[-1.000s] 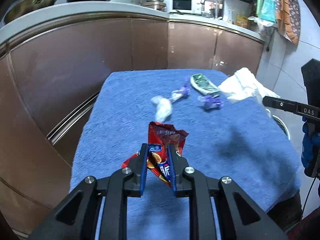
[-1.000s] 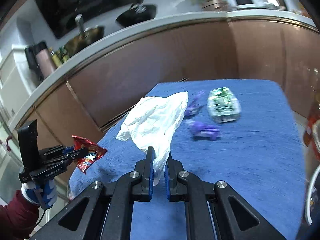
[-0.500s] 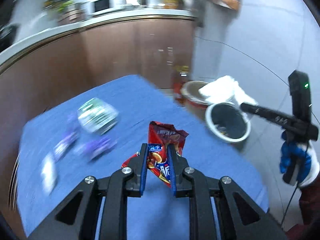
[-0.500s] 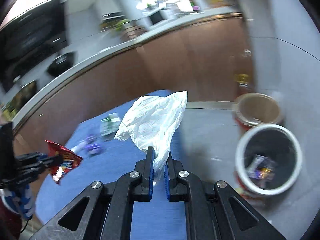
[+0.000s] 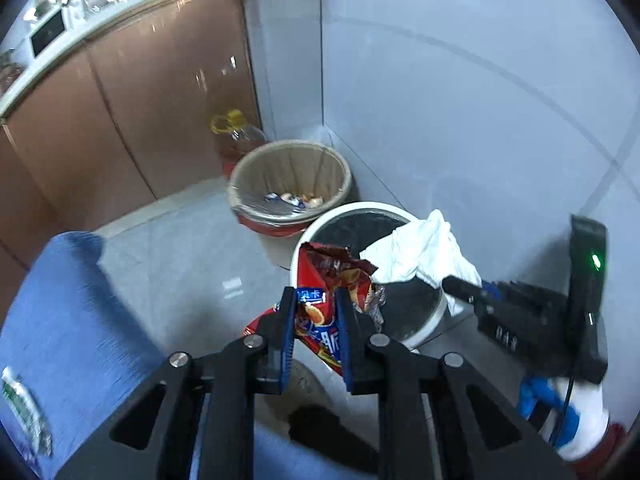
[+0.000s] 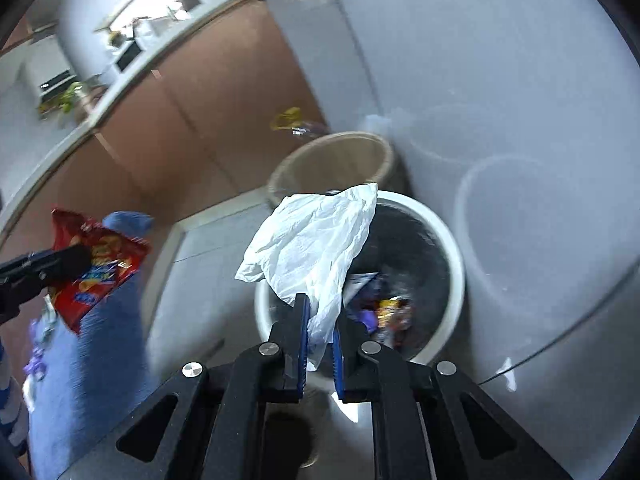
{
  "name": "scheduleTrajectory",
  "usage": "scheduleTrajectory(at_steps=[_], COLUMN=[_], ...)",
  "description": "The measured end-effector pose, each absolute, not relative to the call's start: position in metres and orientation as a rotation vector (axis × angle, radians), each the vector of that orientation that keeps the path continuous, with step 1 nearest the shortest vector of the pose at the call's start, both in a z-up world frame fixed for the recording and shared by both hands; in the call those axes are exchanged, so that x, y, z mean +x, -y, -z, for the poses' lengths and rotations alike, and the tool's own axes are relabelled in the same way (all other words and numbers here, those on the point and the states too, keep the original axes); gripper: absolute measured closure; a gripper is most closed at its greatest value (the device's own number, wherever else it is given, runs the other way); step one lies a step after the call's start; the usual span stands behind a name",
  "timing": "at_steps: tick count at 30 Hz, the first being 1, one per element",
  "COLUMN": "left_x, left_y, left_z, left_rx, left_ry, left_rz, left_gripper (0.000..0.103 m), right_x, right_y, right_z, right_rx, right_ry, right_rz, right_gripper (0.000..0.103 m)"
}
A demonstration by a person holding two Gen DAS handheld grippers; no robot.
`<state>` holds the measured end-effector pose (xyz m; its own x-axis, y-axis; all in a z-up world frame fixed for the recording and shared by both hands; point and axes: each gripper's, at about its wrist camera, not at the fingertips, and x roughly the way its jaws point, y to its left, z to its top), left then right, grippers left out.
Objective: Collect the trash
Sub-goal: 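Carry the snack bag and tissue to the white bin and open both tools, then move both tools back over the table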
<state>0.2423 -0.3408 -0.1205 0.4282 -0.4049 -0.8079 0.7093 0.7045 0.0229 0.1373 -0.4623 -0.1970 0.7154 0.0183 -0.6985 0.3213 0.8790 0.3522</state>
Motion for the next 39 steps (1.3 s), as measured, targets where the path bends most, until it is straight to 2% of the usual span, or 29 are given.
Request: scheduleTrajectory(at_steps=[5,6,8,12,15,19,25,29,32,37,39], left_x=[0.278,0.285,0.294,0.305,0.309,0.307,0.286,0.268,0.252,0.219,0.204], left_y=[0.381,0.386,0.397,0.41,0.409,0.4,0.375,0.342,0.311,0.247,0.221], left_z=[0.157,0.163,0.175,0.187,0.186,0.176,0.148,0.124,0.105,0.078,0.07], left_rx=[0.363,0.353,0.334,0.322,0.292,0.292,0.312,0.326,0.33,0.322,0.32], left_ry=[-0.971,-0.989,-1.025,-1.054,-1.047,-1.024,-0.973,-0.928,-0.871,-0.781,-0.753], left_rz=[0.707,0.709,0.709,0.699,0.689,0.67,0.658,0.624,0.579,0.482,0.444], left_gripper=[0.082,0.079,0.073,0.071,0.071,0.071,0.071,0.07,0.062,0.06,0.054], right_x=[0.15,0.151,0.158,0.162,0.159,0.154,0.142,0.134,0.126,0.11,0.104], right_y=[0.468,0.468,0.469,0.47,0.47,0.462,0.446,0.432,0.418,0.388,0.373], right_z=[0.214,0.217,0.223,0.229,0.228,0.219,0.194,0.174,0.154,0.117,0.102], right_rx=[0.468,0.461,0.453,0.432,0.422,0.387,0.346,0.336,0.311,0.286,0.275], right_ry=[-0.795,-0.803,-0.814,-0.826,-0.825,-0.821,-0.794,-0.763,-0.72,-0.65,-0.621], right_rz=[0.207,0.212,0.224,0.25,0.265,0.299,0.322,0.308,0.293,0.236,0.201], right_gripper=[0.09,0.088,0.075,0.056,0.046,0.025,0.011,0.008,0.005,0.005,0.005])
